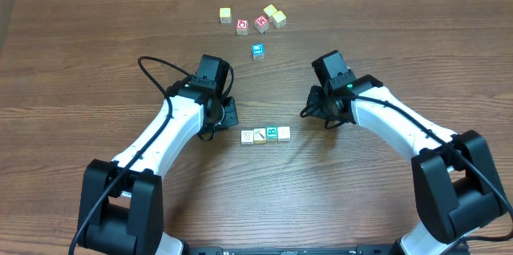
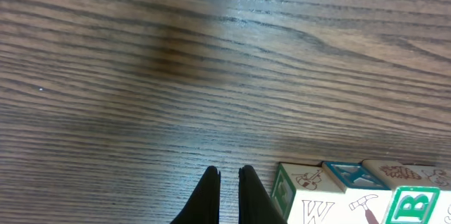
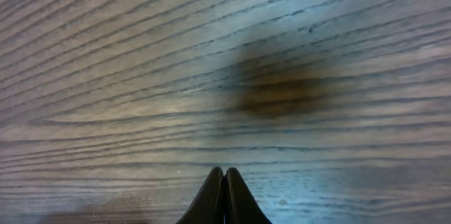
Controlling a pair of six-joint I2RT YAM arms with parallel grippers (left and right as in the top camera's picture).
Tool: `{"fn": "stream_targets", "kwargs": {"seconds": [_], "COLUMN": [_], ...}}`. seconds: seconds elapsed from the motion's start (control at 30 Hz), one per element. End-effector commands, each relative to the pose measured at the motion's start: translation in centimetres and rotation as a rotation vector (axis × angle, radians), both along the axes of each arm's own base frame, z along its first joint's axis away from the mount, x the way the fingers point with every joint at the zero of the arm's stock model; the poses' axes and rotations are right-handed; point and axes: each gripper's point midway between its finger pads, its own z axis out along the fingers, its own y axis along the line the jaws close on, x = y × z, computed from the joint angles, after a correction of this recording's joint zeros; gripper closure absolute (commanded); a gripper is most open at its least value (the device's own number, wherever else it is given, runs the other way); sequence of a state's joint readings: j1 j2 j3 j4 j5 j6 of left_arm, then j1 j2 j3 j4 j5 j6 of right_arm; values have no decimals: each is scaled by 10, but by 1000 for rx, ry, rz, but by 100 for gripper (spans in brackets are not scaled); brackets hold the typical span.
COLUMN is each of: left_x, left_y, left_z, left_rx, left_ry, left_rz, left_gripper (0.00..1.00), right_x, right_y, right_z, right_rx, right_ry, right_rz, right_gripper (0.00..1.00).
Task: Flip 4 blocks
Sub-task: 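Position the right gripper beside the '9' end of the row, then lower both grippers against opposite ends of the four-block row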
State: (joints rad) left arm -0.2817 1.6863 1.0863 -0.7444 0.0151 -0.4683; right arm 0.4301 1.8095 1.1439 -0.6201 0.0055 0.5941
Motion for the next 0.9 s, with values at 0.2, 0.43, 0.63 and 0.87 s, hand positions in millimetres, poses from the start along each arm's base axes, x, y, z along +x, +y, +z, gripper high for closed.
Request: {"fn": "stream_targets", "kwargs": {"seconds": [0.2,0.43,0.63,0.87], "left_x": [-16,-21,-29,-43], "left_y": [-4,-6,-4,0], "left_z": [-16,-22,-27,-40], "left_rx": [-6,-7,-6,0], "left_ry": [55,63,87,123], "left_rz": [62,74,103,105], "left_gripper": [96,96,96,96], "right_x": [-13,-19,-25,-36], "right_y": [-2,9,19,36], "right_z": [-20,-21,-21,-21], "right_rx": [29,96,95,88], "right_ry": [31,62,69,70], "right_rz": [-76,-57,-27,27], "right_gripper": [96,96,96,96]}}
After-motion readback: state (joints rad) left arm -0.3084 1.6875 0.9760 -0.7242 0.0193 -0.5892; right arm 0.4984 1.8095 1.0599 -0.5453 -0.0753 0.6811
